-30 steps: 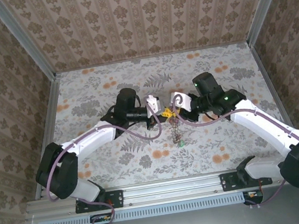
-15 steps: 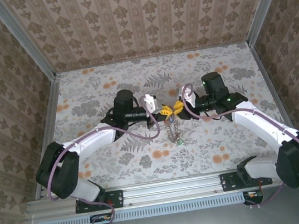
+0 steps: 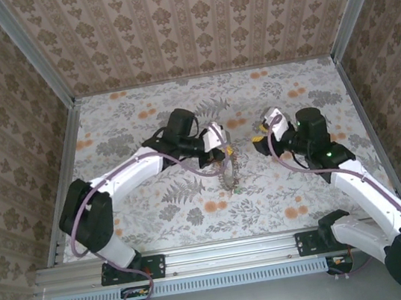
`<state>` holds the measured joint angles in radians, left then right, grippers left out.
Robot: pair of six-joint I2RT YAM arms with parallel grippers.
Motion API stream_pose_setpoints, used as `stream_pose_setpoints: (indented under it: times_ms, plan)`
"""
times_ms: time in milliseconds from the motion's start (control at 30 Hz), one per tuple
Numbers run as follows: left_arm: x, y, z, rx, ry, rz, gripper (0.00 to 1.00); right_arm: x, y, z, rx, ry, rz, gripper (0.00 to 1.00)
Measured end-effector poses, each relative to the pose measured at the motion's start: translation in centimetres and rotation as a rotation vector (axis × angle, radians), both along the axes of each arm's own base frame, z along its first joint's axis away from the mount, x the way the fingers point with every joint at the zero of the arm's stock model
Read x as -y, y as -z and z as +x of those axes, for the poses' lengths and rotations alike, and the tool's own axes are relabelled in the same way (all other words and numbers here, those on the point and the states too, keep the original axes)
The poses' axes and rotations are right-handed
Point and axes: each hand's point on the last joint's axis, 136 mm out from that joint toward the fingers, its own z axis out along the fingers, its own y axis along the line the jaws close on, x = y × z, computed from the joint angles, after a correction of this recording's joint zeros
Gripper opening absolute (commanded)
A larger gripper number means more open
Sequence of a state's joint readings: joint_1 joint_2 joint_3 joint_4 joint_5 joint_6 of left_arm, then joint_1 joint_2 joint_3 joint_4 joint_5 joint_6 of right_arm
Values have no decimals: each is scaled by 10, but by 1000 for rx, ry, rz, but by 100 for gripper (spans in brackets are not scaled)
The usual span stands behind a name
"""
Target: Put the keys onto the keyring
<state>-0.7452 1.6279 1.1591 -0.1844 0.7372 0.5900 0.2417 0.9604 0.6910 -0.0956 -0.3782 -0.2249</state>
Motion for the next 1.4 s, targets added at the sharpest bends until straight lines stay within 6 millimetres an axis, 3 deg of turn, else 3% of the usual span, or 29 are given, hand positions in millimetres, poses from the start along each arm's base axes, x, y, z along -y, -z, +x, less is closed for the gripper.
stream_pose_setpoints:
  times_ms: [333, 633, 833, 1100, 1333, 1367, 1400]
  plan:
    - [37, 46, -6, -12, 99, 224, 0, 61, 30, 20, -208, 381, 197, 54]
    - [48, 89, -10, -39, 126, 385, 0, 113, 68, 15, -332, 653, 287, 54]
    - [51, 91, -15, -38, 136, 400, 0, 121, 82, 10, -374, 702, 316, 55]
    - [69, 94, -21, -47, 172, 374, 6, 124, 91, 11, -407, 721, 321, 55]
    - [80, 118, -28, -117, 179, 375, 17, 125, 95, 11, -421, 727, 319, 55]
    - [82, 118, -27, -120, 175, 373, 25, 126, 95, 12, -420, 729, 320, 55]
    - [83, 118, -26, -120, 170, 365, 26, 126, 95, 12, -420, 731, 320, 55]
